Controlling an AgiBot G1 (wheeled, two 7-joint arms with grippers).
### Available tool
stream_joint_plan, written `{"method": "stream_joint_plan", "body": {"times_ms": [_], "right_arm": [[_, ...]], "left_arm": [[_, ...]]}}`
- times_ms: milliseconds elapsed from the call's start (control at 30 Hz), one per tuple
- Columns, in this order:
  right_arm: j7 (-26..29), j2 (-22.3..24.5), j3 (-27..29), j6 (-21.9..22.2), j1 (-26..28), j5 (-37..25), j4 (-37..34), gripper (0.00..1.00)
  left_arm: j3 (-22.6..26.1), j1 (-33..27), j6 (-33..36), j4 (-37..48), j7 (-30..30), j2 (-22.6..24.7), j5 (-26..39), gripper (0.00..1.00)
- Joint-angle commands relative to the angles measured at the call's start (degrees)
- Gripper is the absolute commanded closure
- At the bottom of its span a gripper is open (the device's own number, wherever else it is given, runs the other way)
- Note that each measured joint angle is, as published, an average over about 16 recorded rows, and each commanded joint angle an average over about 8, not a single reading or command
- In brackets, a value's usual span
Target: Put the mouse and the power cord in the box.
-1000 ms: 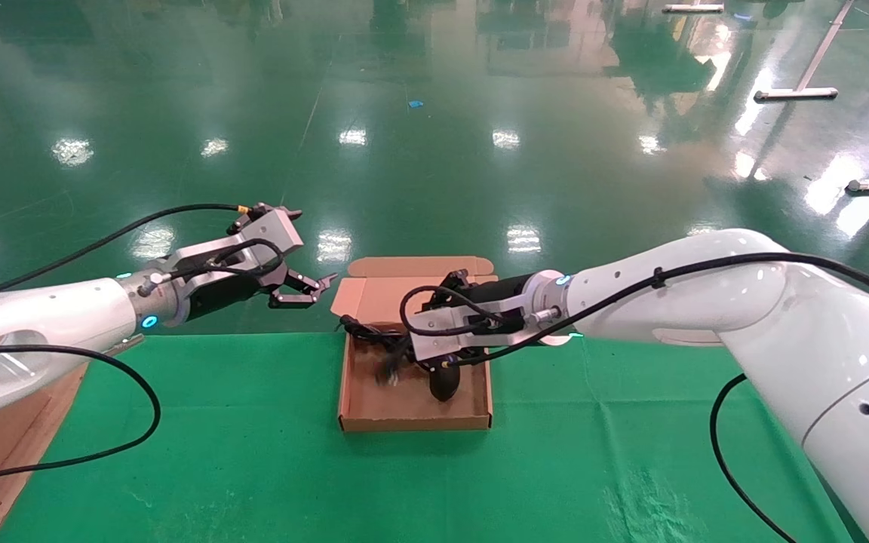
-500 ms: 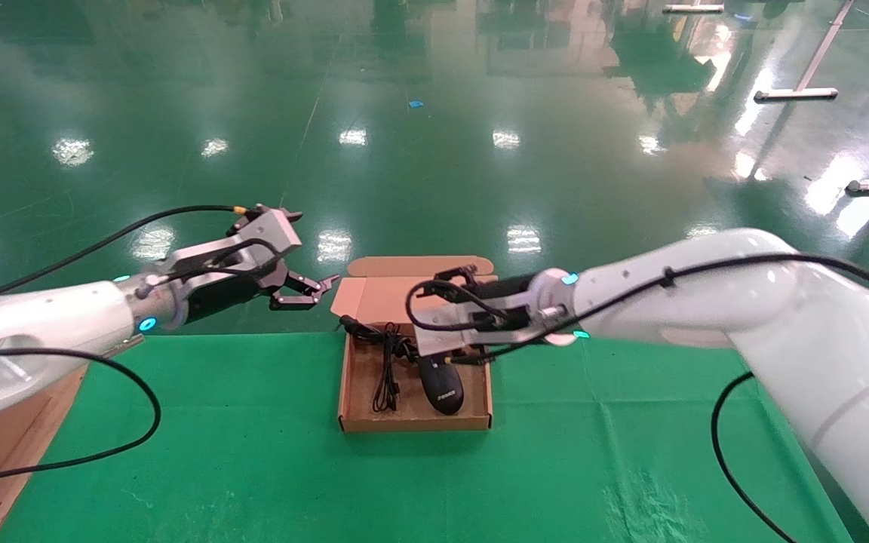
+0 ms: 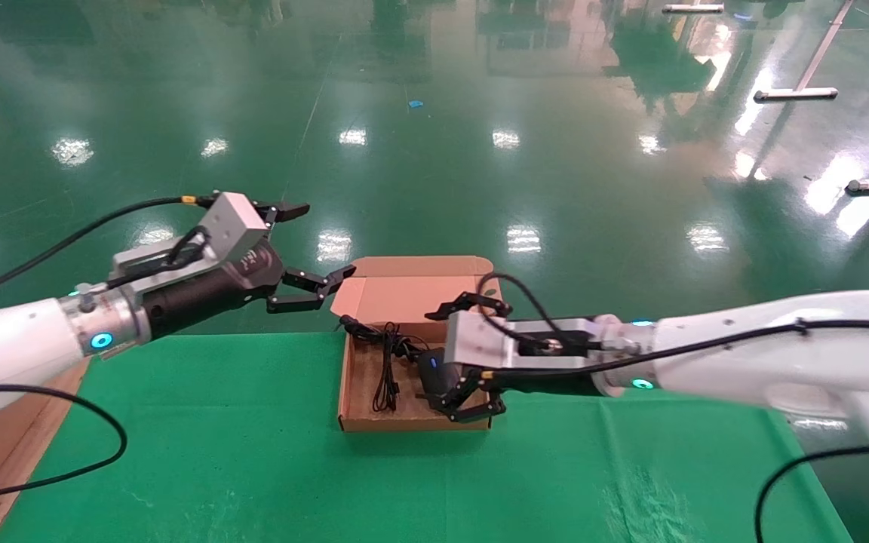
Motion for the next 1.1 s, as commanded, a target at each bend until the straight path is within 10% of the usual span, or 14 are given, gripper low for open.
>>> {"method": "stream_joint_plan", "body": {"times_ms": [33,1100], "right_arm": [[1.3,1.5,1.4,-1.3,-1.2,1.6,1.4,0.00],[21.5,24.6,23.1,-21.7,-20.2,27.5,24.4,0.00]], "left_arm": [[-0.7,1.1,1.4,-2.3,-1.9,-1.1,-0.6,0.00],[-12.6,18.5,23.1,-38.1,-31.5,-19.1,-9.9,0.00]]}}
